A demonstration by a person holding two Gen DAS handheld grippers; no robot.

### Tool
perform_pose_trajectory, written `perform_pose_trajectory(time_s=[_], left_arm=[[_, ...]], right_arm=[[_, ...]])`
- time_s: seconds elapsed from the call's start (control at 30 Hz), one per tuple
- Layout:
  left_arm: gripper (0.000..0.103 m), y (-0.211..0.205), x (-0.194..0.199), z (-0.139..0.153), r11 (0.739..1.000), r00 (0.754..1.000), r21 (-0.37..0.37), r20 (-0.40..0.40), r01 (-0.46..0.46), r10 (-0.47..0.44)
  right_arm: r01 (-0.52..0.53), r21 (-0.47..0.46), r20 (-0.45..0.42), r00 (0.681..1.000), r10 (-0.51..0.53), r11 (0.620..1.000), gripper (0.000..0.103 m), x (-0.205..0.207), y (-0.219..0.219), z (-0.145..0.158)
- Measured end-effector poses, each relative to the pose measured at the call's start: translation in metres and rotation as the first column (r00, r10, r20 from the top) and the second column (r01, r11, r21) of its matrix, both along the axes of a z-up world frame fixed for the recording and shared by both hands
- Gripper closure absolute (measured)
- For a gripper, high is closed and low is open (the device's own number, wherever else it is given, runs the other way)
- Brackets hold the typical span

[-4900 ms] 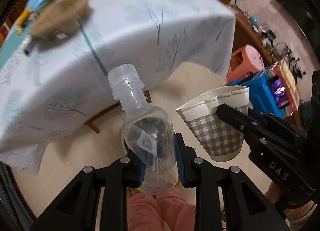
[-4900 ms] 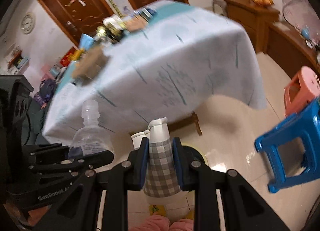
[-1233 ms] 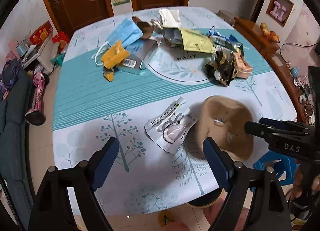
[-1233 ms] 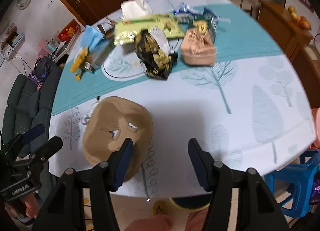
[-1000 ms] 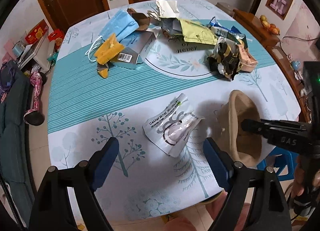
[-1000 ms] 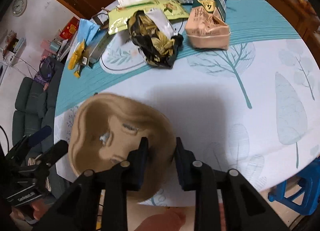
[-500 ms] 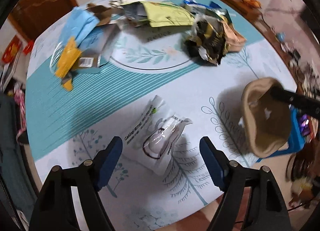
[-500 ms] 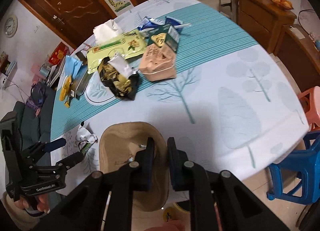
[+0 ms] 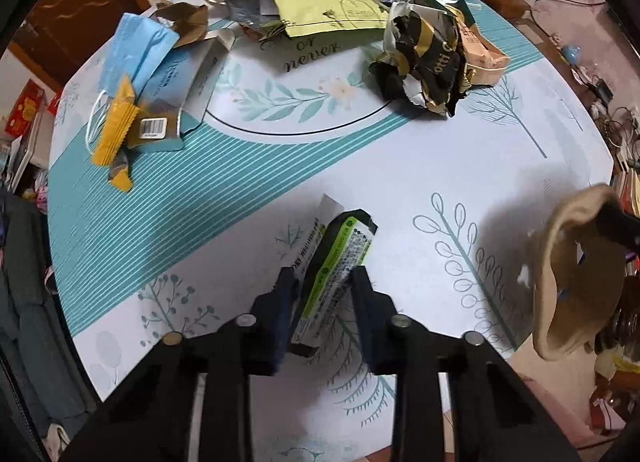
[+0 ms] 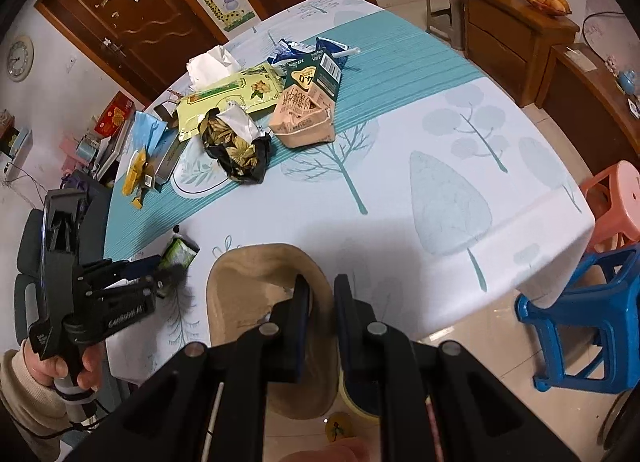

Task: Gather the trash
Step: 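Grasp the cardboard cup carrier with the right tool while the left tool grasps the green wrapper, then carry the cup carrier and green wrapper down to the black bin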

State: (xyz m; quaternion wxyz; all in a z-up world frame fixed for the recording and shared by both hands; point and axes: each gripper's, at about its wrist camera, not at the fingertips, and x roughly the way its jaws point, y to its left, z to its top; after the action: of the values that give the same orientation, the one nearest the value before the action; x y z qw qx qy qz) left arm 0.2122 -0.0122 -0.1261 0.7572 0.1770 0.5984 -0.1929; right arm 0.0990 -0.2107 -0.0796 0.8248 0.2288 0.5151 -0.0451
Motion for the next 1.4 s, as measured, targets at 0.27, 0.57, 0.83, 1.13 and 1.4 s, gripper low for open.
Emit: perform_pose_trajectory(time_s=[0.27, 0.57, 0.83, 1.13, 1.4], left_arm=[[0.096, 0.004, -0.02, 0.021, 0.999, 0.998, -0.012, 0.048, -0.033, 0.034], [0.096, 0.013, -0.073, 0.058, 0.992, 0.997, -0.122, 0.08, 0.024, -0.014], [0.096, 0.022, -0.13, 0.084, 0.971, 0.988, -0.198, 0.102, 0.133, -0.114], [0.096, 0.021, -0.184, 0.09, 0.94, 0.974, -0.256, 0.076, 0.228, -0.215], [0.096, 0.01, -0.214, 0.086, 0.941, 0.974, -0.251, 0.049, 0.228, -0.222]], right_arm=[[0.036, 0.017, 0.047, 0.998, -0.036, 0.999, 0.093, -0.022, 0.008, 0.012], [0.088, 0.016, 0.105, 0.99, -0.09, 0.996, 0.093, -0.056, 0.023, 0.03], [0.151, 0.016, 0.148, 0.977, -0.151, 0.988, 0.093, -0.097, 0.04, 0.043], [0.207, 0.002, 0.143, 0.968, -0.205, 0.978, 0.093, -0.148, 0.054, 0.043], [0.188, 0.003, 0.109, 0.976, -0.187, 0.982, 0.092, -0.171, 0.046, 0.032]])
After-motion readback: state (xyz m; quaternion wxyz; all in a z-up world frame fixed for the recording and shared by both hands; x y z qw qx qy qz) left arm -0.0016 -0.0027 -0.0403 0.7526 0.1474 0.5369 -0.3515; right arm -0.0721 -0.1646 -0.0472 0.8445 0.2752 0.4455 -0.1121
